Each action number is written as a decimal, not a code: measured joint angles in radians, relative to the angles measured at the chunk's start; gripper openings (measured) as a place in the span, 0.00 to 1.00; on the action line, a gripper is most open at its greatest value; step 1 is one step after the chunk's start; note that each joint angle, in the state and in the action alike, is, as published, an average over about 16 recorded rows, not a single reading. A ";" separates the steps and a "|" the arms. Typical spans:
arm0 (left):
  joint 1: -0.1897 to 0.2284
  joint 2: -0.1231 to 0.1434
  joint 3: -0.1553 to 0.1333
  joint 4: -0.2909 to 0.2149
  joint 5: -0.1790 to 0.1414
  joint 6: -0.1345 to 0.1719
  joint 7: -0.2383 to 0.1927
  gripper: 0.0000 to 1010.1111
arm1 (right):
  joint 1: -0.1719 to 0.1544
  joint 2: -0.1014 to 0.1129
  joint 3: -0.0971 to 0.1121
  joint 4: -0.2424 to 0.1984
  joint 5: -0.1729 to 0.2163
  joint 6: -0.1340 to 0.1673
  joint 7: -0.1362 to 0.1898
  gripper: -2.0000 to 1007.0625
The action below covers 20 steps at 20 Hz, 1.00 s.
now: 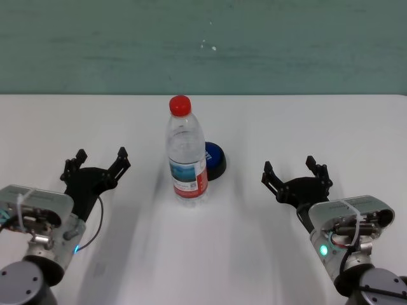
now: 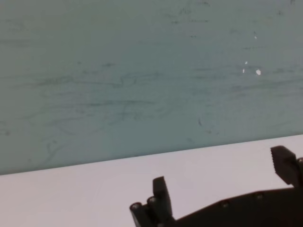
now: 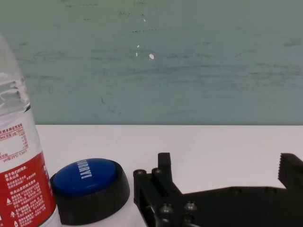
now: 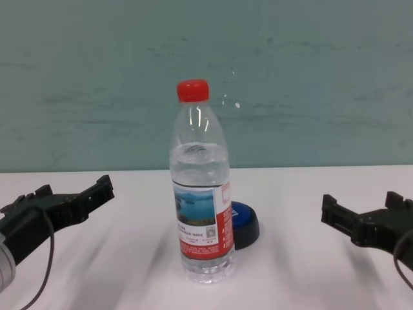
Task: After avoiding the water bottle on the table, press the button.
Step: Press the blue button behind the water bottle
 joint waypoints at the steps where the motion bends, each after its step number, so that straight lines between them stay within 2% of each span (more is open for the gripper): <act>1: 0.000 0.000 0.000 0.000 0.000 0.000 0.000 0.99 | 0.000 0.000 0.000 0.000 0.000 0.000 0.000 1.00; 16: 0.000 0.000 0.000 0.000 0.000 0.000 0.000 0.99 | 0.000 0.000 0.000 0.000 0.000 0.000 0.000 1.00; 20: 0.011 0.001 0.001 -0.010 0.007 0.003 0.000 0.99 | 0.000 0.000 0.000 0.000 0.000 0.000 0.000 1.00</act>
